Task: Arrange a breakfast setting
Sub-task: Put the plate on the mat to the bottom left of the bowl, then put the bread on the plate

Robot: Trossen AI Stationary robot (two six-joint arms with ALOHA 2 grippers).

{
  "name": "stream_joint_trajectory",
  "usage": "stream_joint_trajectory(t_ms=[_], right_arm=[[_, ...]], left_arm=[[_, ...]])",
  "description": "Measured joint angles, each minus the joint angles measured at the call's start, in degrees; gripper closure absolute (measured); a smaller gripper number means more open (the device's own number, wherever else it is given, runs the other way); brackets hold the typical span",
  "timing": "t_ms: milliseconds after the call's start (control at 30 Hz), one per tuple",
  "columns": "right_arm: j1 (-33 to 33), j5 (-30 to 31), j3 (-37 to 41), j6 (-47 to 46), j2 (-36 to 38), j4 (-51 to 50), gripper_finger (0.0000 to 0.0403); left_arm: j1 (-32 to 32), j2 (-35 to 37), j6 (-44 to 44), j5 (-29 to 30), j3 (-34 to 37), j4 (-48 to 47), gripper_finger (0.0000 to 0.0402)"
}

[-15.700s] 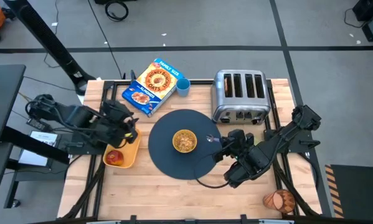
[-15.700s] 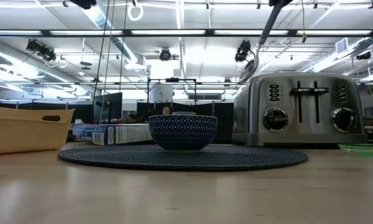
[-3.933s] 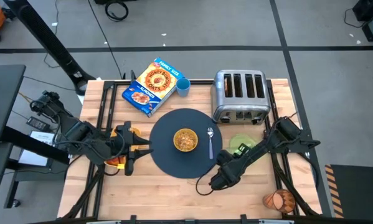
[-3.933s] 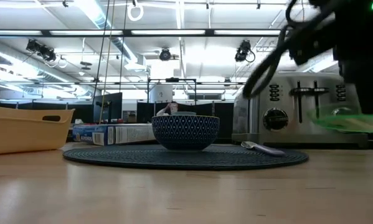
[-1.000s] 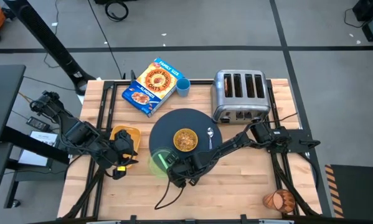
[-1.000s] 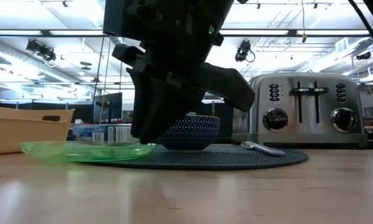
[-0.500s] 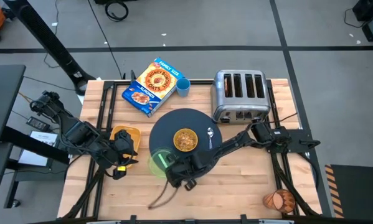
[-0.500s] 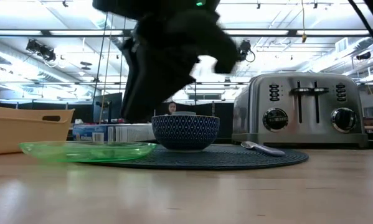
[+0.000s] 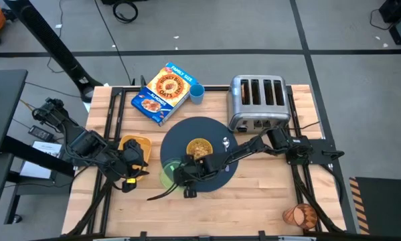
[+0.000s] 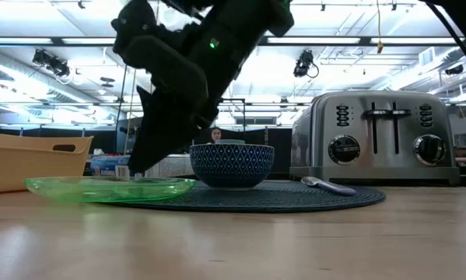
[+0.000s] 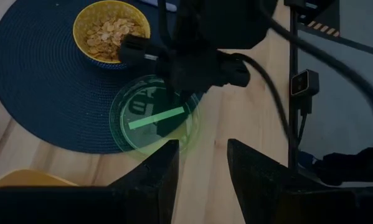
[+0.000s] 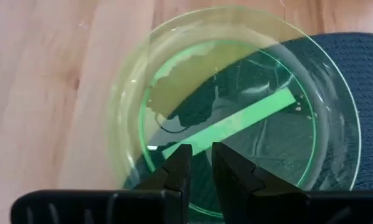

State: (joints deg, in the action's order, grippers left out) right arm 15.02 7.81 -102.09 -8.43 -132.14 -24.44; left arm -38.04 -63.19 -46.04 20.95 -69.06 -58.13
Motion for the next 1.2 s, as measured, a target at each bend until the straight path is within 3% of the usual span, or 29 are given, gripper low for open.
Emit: stream_joint_trajectory(t_ms=[333, 833, 1200], right_arm=[[-0.1, -0.4, 4.0, 0.4, 0.0, 0.5, 0.0334], [0.0, -0.4, 3.8, -0.6, 0.1, -1.9, 0.0335], [0.4, 1.4, -4.0, 1.0, 0.1, -8.1, 0.0335]], left_arm=[[0.0, 0.0, -0.3, 0.0, 0.0, 0.4, 0.0258], [0.0, 0.0, -0.9, 0.0, 0.0, 0.6, 0.0258], [0.0, 0.0, -1.1, 0.0, 0.0, 0.7, 0.0258]])
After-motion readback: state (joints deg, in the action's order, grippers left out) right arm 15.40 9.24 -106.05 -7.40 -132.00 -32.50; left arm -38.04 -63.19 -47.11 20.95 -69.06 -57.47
